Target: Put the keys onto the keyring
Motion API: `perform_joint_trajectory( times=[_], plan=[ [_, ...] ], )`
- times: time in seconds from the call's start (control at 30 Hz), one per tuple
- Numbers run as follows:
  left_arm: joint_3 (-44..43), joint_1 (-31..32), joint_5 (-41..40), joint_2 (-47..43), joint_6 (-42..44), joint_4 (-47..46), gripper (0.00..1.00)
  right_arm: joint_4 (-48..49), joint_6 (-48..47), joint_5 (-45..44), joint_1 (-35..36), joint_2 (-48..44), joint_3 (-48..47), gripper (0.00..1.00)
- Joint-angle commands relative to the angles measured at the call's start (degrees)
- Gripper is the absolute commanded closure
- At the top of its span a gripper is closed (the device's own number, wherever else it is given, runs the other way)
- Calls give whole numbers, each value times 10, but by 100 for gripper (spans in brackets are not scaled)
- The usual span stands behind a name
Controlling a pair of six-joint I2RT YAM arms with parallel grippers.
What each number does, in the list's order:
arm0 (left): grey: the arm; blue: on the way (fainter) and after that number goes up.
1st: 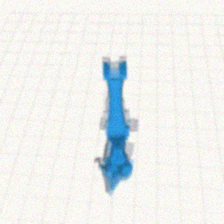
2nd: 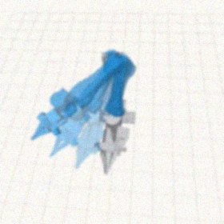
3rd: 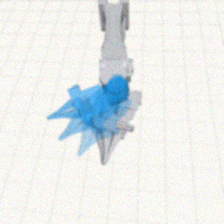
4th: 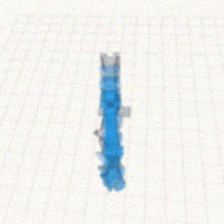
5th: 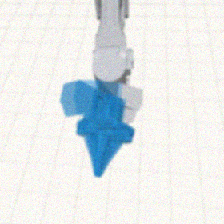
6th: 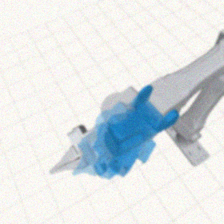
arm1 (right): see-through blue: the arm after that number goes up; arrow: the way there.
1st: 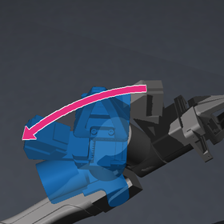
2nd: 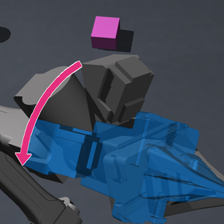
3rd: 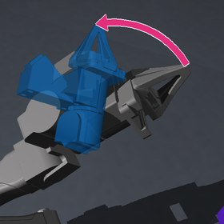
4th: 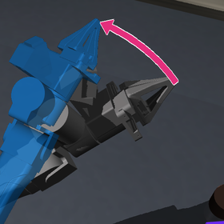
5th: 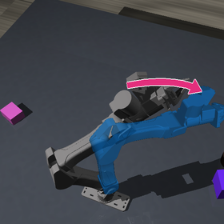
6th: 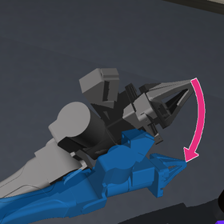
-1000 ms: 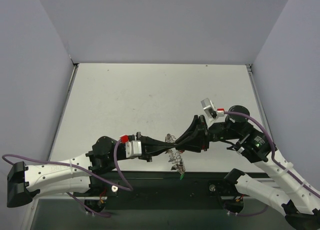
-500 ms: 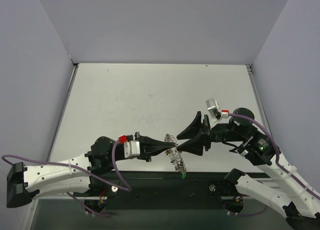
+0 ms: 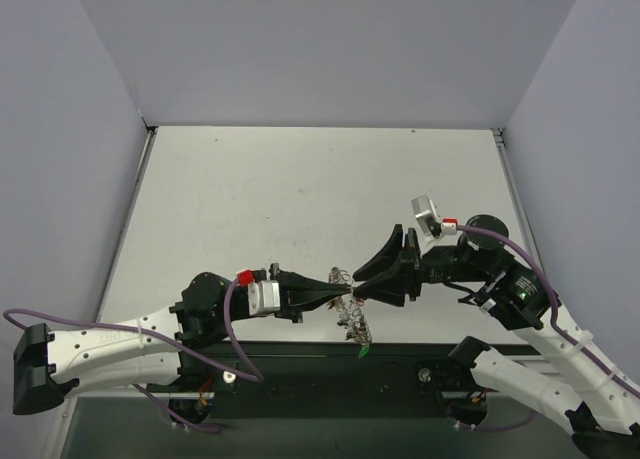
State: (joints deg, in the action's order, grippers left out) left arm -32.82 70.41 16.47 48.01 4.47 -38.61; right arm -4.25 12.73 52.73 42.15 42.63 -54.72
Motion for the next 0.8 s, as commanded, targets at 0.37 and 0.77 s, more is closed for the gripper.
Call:
perform_joint_trajectory(
  times=[0.37,0.77],
  plan=[
    [-15,1,-2,-8,-10,-47,100,58,12,11,3,15,4,72],
    [-18,1,1,-3,-10,-44,100,60,13,9,3,17,6,100]
  ],
)
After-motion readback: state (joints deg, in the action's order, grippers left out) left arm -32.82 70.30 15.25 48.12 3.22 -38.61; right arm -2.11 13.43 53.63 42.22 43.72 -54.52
